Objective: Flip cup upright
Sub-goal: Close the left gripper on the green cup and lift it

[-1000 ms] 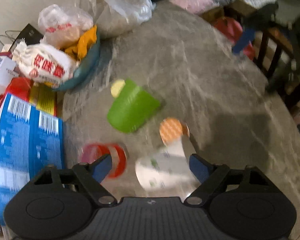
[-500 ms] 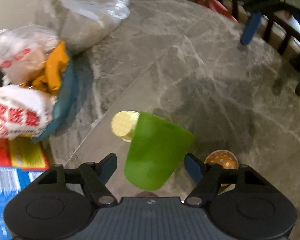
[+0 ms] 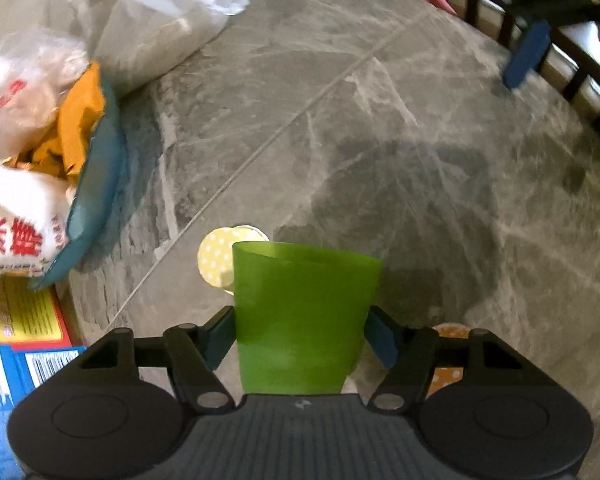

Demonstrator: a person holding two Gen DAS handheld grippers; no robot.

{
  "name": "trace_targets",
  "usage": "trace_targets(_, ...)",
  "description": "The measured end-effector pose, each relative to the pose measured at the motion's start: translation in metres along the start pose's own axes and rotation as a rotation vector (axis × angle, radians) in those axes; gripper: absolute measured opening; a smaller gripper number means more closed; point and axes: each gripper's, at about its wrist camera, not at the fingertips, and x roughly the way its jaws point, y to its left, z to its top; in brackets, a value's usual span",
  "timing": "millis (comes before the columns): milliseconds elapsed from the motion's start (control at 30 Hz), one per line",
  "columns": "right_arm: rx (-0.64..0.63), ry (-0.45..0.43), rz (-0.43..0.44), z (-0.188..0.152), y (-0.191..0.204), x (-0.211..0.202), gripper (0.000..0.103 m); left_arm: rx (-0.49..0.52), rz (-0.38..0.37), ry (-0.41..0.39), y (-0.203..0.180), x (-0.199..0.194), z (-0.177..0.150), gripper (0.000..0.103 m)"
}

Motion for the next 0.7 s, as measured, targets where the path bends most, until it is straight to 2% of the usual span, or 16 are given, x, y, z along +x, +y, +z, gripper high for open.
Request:
trace_targets(100, 0.004, -0.006, 0.01, -0.002, 0.001, -0.006, 0.102, -0.062, -0.011, 0.0, 0.001, -0.004, -0.001, 0.072)
trace_targets(200, 0.012, -0.016, 0.013, -0.005, 0.002, -0.013, 0.102, -0.119, 0.014, 0.002, 0.0, -0.017, -0.001, 0.072)
trace_targets(333, 0.026, -0.029, 0.029, -0.006, 0.007, -0.019, 0.102, -0.212, 0.037, 0.02, -0.001, -0.05, -0.002, 0.072)
trace_targets(467, 0.017, -0.05, 0.065, -0.011, 0.017, -0.031, 0.102, -0.306, 0.098, 0.051, -0.008, -0.093, -0.013, 0.072)
trace_targets(533, 0.005, -0.062, 0.084, -0.015, 0.024, -0.041, 0.102, -0.369, 0.121, 0.061, -0.016, -0.116, -0.021, 0.072)
trace_targets(700, -0.015, -0.076, 0.138, -0.03, 0.039, -0.057, 0.102, -0.591, 0.172, 0.125, -0.069, -0.16, -0.046, 0.072)
